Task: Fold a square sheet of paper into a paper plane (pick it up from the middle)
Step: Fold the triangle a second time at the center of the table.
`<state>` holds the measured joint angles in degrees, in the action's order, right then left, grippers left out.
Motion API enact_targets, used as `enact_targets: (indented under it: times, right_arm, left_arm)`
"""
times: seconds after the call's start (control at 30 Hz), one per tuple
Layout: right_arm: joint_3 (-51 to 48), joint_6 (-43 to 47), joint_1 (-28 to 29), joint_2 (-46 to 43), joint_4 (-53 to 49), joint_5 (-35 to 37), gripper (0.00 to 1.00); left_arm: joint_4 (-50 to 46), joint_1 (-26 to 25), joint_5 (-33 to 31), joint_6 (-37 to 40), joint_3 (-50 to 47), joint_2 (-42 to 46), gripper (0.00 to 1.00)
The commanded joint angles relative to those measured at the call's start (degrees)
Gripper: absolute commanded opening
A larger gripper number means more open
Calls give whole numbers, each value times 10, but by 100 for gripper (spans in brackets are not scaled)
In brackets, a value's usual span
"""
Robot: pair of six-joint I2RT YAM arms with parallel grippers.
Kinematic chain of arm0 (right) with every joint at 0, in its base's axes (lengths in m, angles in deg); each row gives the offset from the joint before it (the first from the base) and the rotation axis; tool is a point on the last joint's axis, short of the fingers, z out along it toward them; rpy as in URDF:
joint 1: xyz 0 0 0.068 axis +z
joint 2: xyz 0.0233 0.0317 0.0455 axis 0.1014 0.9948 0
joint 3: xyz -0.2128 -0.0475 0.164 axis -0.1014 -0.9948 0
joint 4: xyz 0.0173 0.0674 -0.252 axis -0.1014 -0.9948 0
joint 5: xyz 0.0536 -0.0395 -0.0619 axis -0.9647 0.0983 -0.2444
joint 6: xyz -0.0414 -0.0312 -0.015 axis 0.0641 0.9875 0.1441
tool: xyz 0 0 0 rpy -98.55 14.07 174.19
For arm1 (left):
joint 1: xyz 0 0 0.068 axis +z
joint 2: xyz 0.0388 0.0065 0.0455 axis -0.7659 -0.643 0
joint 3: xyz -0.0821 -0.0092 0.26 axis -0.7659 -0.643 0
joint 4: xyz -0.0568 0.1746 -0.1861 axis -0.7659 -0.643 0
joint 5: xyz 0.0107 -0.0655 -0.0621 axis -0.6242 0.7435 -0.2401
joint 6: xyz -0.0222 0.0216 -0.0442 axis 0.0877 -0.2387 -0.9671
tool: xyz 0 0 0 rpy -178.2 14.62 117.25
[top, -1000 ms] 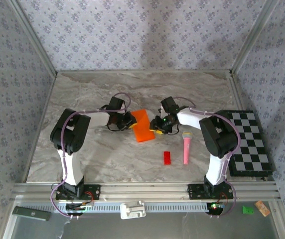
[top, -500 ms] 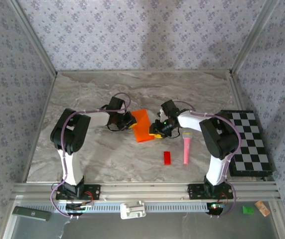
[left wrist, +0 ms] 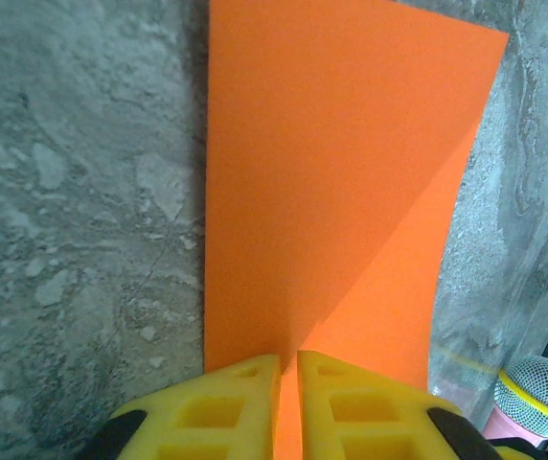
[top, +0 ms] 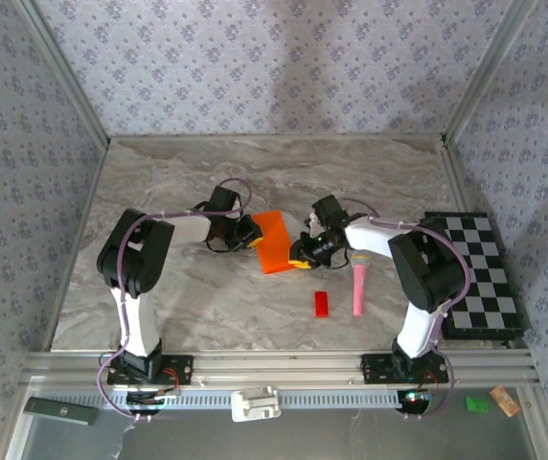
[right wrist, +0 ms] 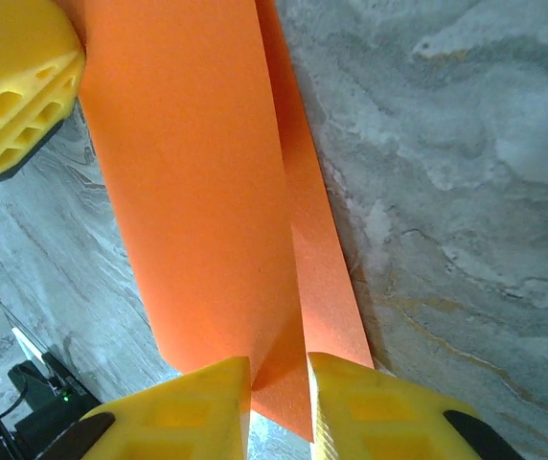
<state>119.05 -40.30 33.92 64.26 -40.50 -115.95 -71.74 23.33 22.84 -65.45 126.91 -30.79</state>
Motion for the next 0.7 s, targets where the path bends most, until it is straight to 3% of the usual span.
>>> enact_targets:
  times: [0.0, 0.4, 0.67]
  right_arm:
    - [-7, -15, -4, -14, 7, -1, 22]
    - [0, -20, -9, -8, 15, 2, 8]
    - [10, -8, -5, -8, -20, 30, 1]
  left_arm:
    - [-35, -4, -11, 6, -1, -27, 14]
    - [-32, -3, 7, 34, 19, -20, 15]
    - [-20, 8, 2, 47, 45, 28, 27]
